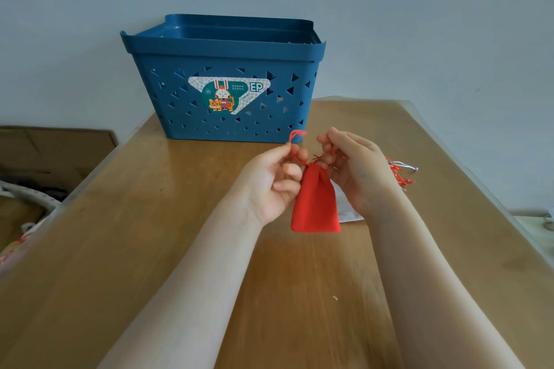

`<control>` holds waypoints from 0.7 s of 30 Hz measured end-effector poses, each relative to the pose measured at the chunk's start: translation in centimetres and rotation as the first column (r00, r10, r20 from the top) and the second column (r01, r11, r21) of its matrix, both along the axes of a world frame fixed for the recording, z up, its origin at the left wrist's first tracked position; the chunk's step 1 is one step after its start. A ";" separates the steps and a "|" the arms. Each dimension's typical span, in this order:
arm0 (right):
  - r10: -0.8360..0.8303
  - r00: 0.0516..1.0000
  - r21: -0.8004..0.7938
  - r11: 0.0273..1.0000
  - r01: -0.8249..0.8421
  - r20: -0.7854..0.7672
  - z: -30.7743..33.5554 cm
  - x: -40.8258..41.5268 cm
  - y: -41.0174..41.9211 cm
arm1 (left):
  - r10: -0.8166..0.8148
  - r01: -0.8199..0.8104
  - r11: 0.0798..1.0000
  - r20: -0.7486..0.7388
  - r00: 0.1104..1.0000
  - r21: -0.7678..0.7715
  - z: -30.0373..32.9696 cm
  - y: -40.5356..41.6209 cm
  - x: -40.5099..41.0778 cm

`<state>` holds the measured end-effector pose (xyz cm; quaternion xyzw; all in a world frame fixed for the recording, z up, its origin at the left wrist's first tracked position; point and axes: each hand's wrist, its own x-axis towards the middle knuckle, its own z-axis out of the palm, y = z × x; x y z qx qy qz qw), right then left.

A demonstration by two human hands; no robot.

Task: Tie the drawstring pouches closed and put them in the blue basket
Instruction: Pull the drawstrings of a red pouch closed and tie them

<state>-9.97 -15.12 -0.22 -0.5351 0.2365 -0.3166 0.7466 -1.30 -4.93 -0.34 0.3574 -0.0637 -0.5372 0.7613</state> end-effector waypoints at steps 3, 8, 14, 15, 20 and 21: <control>0.011 1.000 -0.011 1.000 -0.011 0.023 0.3 -0.3 0.0 | 0.025 -0.025 1.000 0.000 1.000 0.015 -0.2 -0.1 0.2; -0.001 0.996 -0.361 0.932 -0.032 -0.091 1.2 -0.8 0.0 | 0.000 -0.222 0.947 0.690 0.724 0.232 -0.2 -0.1 -0.5; 0.058 0.980 -0.573 0.804 -0.160 -0.193 1.6 -0.9 0.7 | -0.135 -0.327 0.934 0.989 0.057 0.146 -0.9 0.5 -0.1; 0.074 0.976 -0.574 0.799 -0.180 -0.203 1.5 -0.8 0.8 | -0.149 -0.318 0.937 0.989 0.017 0.147 -0.9 0.6 -0.1; 0.230 0.945 -0.529 0.786 -0.320 -0.231 1.5 -0.8 1.5 | -0.230 -0.271 0.942 0.969 -0.089 0.198 -0.8 0.6 -0.3; 0.250 0.938 -0.538 0.770 -0.342 -0.240 1.6 -0.8 1.7 | -0.251 -0.279 0.935 0.964 -0.093 0.217 -0.7 0.6 -0.3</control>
